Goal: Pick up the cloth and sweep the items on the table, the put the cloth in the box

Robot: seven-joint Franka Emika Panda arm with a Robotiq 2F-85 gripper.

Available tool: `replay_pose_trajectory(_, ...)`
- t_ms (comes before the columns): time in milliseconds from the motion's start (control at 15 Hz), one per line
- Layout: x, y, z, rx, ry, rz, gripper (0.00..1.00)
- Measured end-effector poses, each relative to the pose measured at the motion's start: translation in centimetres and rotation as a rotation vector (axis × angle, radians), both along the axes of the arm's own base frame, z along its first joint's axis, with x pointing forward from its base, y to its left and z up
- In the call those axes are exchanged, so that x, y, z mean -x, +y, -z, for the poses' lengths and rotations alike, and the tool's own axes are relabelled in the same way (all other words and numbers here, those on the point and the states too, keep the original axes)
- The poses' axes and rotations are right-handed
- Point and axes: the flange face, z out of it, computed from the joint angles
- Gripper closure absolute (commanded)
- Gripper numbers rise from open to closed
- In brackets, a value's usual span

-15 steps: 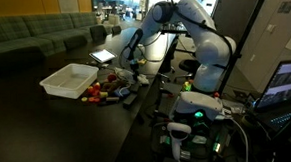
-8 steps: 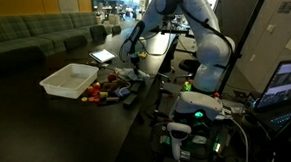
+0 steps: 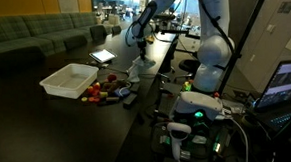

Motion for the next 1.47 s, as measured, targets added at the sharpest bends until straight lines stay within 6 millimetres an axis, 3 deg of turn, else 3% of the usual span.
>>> replay_pose_trajectory(333, 3.3, 0.6, -5.4, 0.086, -0.017, 0.012, 0.92)
replay_pose_trajectory(600, 4.7, 1.4, -6.9, 0.108, -0.013, -0.007, 0.92)
replay_pose_trajectory(800, 4.2, 3.3, -5.0, 0.092, 0.026, -0.056, 0.92)
replay_pose_trajectory(1133, 3.3, 7.3, 1.1, 0.045, 0.142, -0.167, 0.92)
replay_pose_trajectory(1467, 3.4, 8.8, 6.9, 0.001, 0.243, -0.208, 0.92)
